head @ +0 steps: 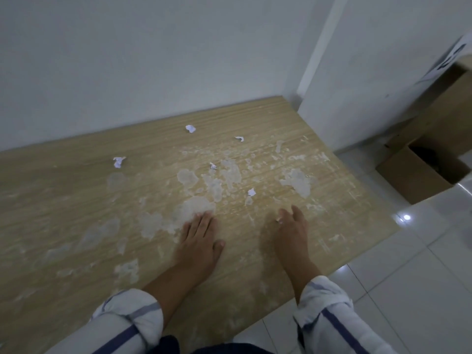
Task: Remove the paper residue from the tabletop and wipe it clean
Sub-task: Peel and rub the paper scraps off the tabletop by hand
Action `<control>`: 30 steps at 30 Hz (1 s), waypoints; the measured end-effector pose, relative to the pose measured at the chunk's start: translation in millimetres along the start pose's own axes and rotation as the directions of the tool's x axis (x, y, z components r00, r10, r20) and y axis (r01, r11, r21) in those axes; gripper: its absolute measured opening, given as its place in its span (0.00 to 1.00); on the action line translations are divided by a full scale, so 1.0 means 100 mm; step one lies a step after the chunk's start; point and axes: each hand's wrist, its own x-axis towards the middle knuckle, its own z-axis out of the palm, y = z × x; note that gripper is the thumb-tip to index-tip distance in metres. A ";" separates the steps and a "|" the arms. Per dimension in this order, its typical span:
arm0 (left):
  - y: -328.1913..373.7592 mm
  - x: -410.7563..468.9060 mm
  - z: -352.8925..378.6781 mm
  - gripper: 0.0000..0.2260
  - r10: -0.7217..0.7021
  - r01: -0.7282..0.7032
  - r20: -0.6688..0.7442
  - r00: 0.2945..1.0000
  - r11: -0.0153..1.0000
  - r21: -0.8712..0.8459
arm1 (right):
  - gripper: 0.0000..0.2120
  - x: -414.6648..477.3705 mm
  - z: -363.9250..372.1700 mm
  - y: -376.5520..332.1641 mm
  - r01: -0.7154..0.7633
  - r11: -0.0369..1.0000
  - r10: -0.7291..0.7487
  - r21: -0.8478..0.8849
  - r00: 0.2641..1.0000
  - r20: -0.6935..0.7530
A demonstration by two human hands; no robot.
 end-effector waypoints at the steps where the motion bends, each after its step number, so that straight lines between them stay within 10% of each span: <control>1: 0.07 0.07 0.01 0.39 0.005 -0.005 0.002 1.000 1.000 -0.001 | 0.20 0.05 -0.02 0.04 0.007 1.000 -0.006 -0.016 1.000 0.020; 13: 0.69 1.19 0.04 0.21 0.065 -0.067 -0.013 0.998 0.979 -0.194 | 0.08 0.12 0.04 0.26 0.277 0.959 -0.276 -0.053 0.961 0.019; 20: 0.72 1.26 -0.02 0.13 0.129 -0.129 -0.040 0.991 0.992 -0.001 | 0.09 0.19 0.05 0.19 0.232 0.972 -0.231 -0.025 0.972 0.051; 30: -0.29 0.17 -0.42 0.08 -0.184 0.089 -0.242 0.952 0.930 -0.357 | 0.12 -0.23 0.55 -0.86 0.351 0.922 -0.376 0.164 0.911 0.168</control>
